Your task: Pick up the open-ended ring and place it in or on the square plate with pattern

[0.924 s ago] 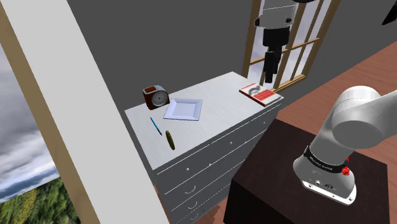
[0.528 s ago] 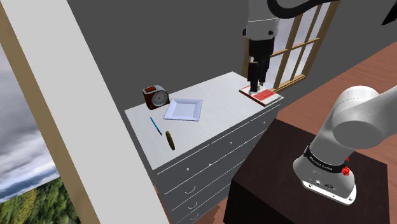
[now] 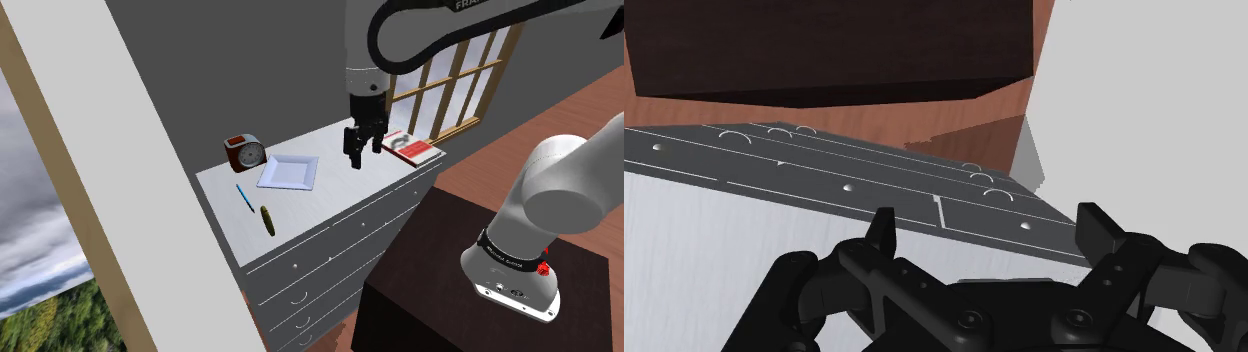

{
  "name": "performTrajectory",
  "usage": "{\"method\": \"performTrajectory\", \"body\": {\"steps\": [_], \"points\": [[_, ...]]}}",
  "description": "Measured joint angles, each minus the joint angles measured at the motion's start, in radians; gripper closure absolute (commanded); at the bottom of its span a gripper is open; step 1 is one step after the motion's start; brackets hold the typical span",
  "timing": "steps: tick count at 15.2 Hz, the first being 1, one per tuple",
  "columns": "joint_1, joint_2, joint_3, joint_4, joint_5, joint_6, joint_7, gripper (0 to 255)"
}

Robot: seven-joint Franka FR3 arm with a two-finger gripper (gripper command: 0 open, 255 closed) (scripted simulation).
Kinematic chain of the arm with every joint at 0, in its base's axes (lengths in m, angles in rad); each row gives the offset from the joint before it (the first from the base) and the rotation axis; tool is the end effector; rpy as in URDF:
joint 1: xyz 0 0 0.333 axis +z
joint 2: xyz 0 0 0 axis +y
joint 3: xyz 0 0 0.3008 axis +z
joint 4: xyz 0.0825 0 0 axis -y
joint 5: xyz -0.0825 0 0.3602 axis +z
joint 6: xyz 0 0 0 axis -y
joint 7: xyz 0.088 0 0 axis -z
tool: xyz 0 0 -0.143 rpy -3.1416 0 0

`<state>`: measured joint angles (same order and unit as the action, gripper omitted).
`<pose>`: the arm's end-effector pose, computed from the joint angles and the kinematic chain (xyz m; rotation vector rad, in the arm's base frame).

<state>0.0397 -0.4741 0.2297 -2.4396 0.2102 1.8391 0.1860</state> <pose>0.3524 0.1220 0.4184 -3.0689 0.0273 0.2303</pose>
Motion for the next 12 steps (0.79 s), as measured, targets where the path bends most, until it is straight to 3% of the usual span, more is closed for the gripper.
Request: {"method": "performTrajectory", "body": {"steps": [6, 12], "points": [[-0.004, 0.213, 0.084, 0.078, -0.001, 0.158, 0.157, 0], [-0.003, 0.456, 0.138, 0.217, -0.068, 0.277, 0.332, 0]]}}
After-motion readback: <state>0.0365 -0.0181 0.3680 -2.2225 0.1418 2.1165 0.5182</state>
